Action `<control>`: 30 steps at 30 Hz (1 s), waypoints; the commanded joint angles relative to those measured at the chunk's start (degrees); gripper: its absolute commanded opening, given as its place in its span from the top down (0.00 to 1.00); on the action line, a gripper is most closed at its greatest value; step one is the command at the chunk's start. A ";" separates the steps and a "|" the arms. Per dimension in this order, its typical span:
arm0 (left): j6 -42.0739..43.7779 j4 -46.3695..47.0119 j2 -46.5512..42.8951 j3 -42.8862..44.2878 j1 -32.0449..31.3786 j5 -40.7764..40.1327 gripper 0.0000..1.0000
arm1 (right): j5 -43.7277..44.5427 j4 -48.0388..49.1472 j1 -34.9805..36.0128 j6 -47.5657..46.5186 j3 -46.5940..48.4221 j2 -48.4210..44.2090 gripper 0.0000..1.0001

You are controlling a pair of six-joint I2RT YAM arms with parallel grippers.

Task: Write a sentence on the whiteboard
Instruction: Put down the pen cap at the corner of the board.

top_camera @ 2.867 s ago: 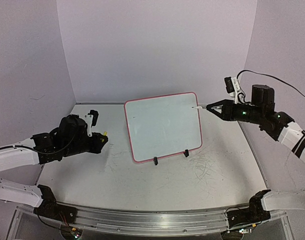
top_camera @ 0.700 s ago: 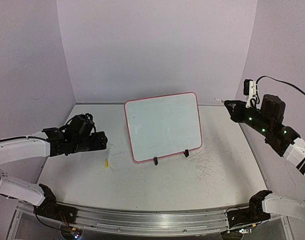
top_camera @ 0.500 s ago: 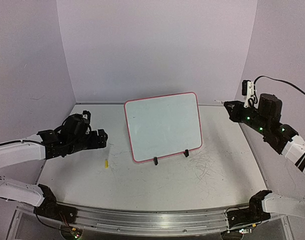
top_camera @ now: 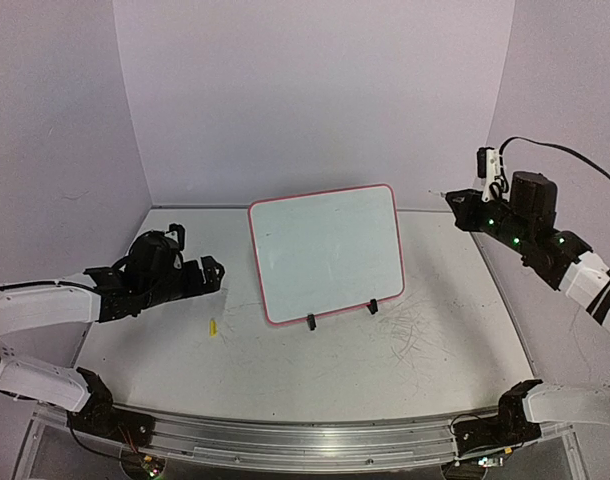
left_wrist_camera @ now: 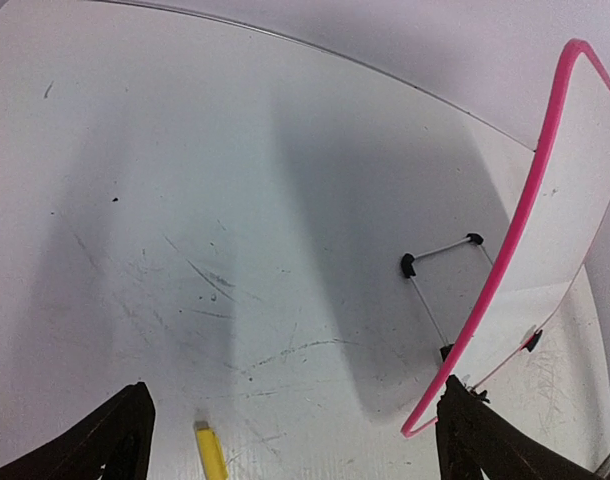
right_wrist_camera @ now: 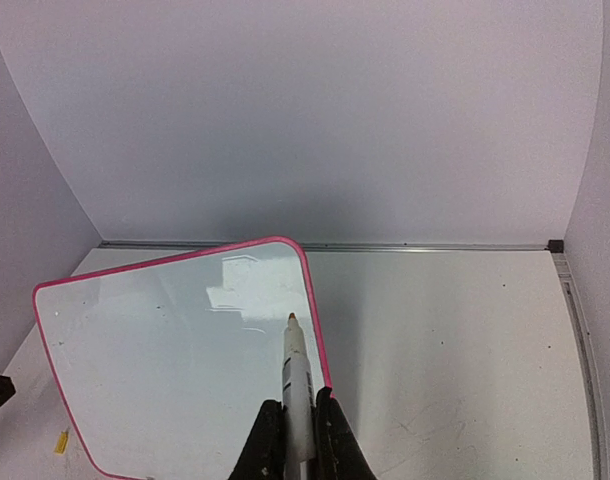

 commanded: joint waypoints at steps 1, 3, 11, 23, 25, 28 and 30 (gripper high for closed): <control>-0.50 10.54 -0.29 0.48 1.70 6.61 0.01 | -5.52 0.83 0.00 -1.73 1.88 0.39 1.00; -0.48 12.86 -0.67 -0.69 2.31 8.86 0.01 | -6.98 0.93 0.01 -1.64 1.53 0.48 1.00; -0.24 20.49 -0.90 -3.99 4.51 16.79 0.02 | -13.18 1.74 0.46 -1.58 1.20 0.75 1.00; -5.12 49.84 11.04 -9.56 14.02 39.90 0.02 | -16.28 5.05 3.61 -0.47 1.49 2.76 1.00; -3.93 50.11 13.47 -7.56 14.28 42.37 0.02 | -16.14 5.56 4.21 -0.41 2.02 3.36 1.00; -2.38 50.21 16.11 -5.08 14.27 45.36 0.06 | -15.88 5.63 5.01 -0.33 3.00 4.59 1.00; -1.56 50.17 17.04 -3.77 14.28 46.10 0.07 | -15.57 5.63 5.69 -0.10 3.60 5.58 1.00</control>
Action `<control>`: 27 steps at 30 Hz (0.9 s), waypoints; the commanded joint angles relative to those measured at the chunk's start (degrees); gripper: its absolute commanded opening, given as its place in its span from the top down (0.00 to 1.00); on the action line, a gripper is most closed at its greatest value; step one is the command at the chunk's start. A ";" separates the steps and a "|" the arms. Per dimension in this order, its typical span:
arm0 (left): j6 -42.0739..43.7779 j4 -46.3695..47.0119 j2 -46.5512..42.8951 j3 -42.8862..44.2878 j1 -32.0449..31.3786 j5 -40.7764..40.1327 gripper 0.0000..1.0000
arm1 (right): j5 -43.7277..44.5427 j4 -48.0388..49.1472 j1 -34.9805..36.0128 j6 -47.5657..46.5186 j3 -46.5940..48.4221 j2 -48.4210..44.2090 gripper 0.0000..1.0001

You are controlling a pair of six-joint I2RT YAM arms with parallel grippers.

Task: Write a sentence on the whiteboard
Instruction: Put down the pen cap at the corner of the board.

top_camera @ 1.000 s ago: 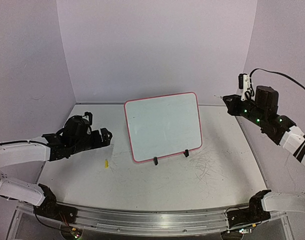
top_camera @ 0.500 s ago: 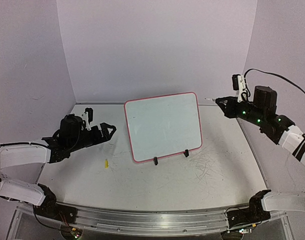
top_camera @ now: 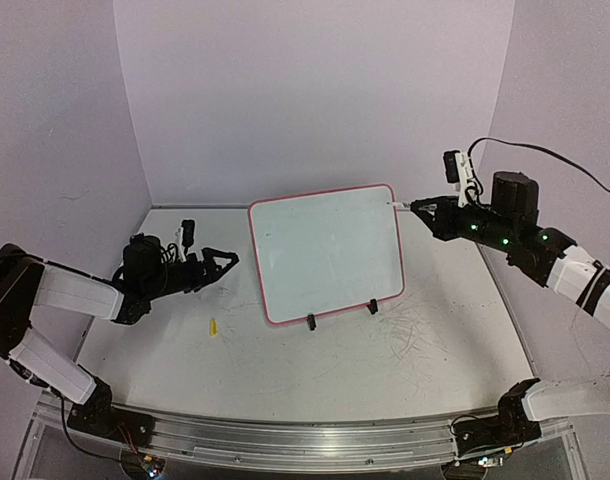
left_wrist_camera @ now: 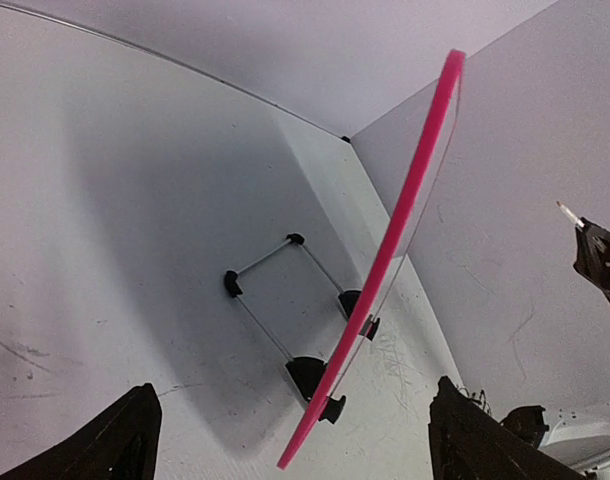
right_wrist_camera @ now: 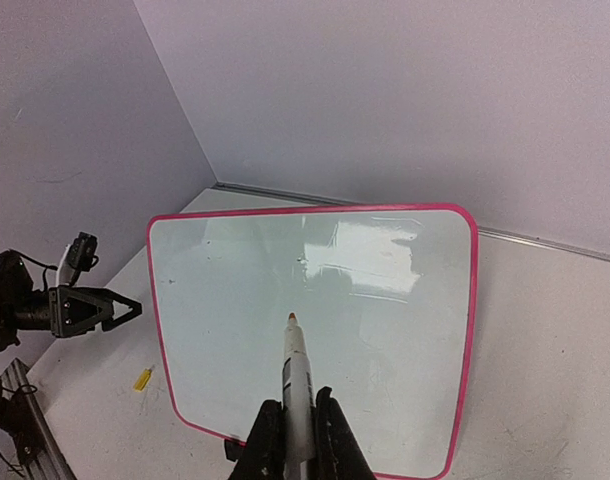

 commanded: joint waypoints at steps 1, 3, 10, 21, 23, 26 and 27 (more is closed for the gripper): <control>2.02 6.24 1.86 5.23 -0.13 6.88 0.07 | 0.11 3.67 1.76 0.52 3.66 2.03 1.00; 2.70 6.18 2.24 6.01 -0.17 6.85 0.07 | 0.69 4.65 2.98 0.90 4.03 2.59 1.00; 2.64 5.72 4.44 8.31 -1.92 4.49 0.11 | 2.42 4.92 7.58 1.03 6.80 5.71 1.00; 6.45 5.64 7.21 11.50 -4.12 9.67 0.17 | 3.60 5.27 15.38 -0.92 12.43 12.73 1.00; 6.95 5.63 7.86 12.49 -4.53 10.71 0.21 | 3.80 5.22 16.71 -1.40 13.43 13.81 1.00; 6.47 5.65 9.41 13.26 -4.59 9.67 0.28 | 4.11 5.33 18.23 -2.14 15.15 15.55 1.00; 6.30 5.64 9.87 13.59 -4.55 9.47 0.30 | 4.26 5.33 18.66 -2.39 15.65 16.31 1.00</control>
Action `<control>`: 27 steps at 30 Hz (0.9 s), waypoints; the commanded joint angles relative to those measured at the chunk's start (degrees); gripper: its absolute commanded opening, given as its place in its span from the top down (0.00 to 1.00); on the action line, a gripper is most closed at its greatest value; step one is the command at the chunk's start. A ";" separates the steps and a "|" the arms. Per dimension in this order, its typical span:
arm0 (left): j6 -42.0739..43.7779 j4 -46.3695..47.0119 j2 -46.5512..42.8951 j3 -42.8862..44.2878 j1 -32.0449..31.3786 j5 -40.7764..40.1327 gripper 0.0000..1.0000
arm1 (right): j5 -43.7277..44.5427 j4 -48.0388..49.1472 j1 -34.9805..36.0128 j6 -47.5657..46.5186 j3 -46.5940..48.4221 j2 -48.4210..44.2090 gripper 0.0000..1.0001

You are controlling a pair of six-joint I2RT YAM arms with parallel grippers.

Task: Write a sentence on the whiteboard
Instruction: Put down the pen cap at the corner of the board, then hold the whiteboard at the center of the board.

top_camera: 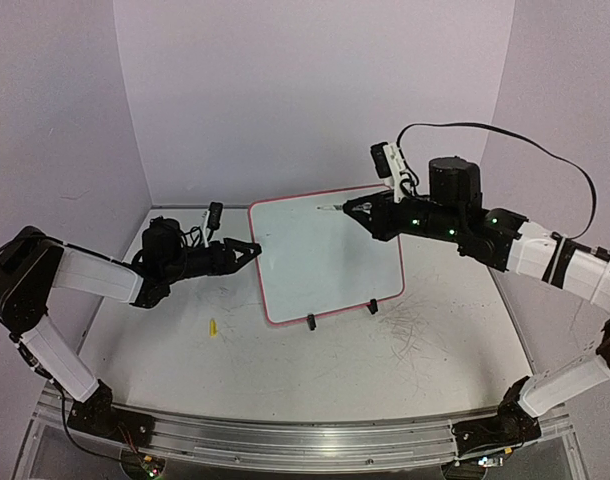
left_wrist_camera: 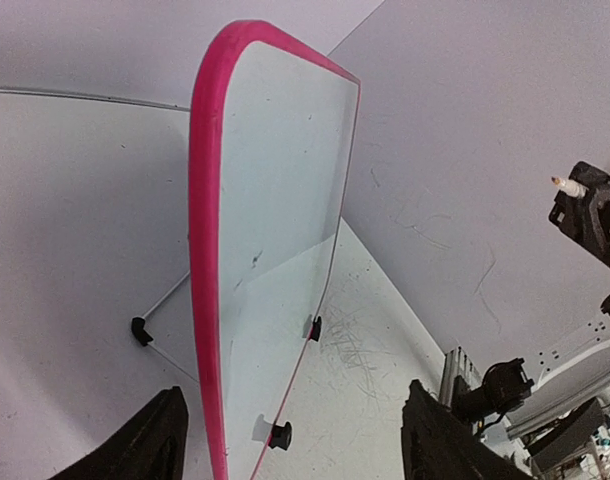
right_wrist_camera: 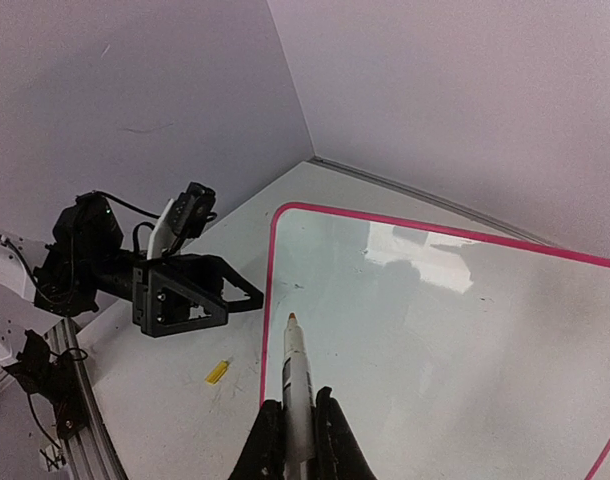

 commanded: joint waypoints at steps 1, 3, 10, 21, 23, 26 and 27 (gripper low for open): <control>0.67 2.36 1.98 3.40 -0.25 0.96 0.31 | 1.29 2.45 2.23 -2.16 4.77 2.50 1.00; 0.18 2.37 2.47 3.80 -0.15 -0.45 0.33 | 1.47 2.44 3.12 -2.78 5.60 3.72 1.00; -0.80 2.37 2.89 3.13 0.13 -4.76 0.32 | 2.07 2.05 4.49 -4.82 7.88 6.77 1.00; -0.47 2.54 8.51 8.65 0.68 2.54 0.56 | 11.68 -1.29 8.66 -12.04 17.21 16.57 1.00; -0.05 2.53 8.84 8.55 0.75 3.11 0.60 | 13.59 -1.93 9.50 -12.86 18.62 18.10 1.00; 0.84 2.50 9.35 8.14 0.88 3.90 0.67 | 15.06 -1.98 10.34 -13.24 19.56 19.81 1.00; 1.18 2.55 9.39 8.00 0.92 4.03 0.68 | 15.33 -1.97 10.49 -13.26 20.05 20.34 1.00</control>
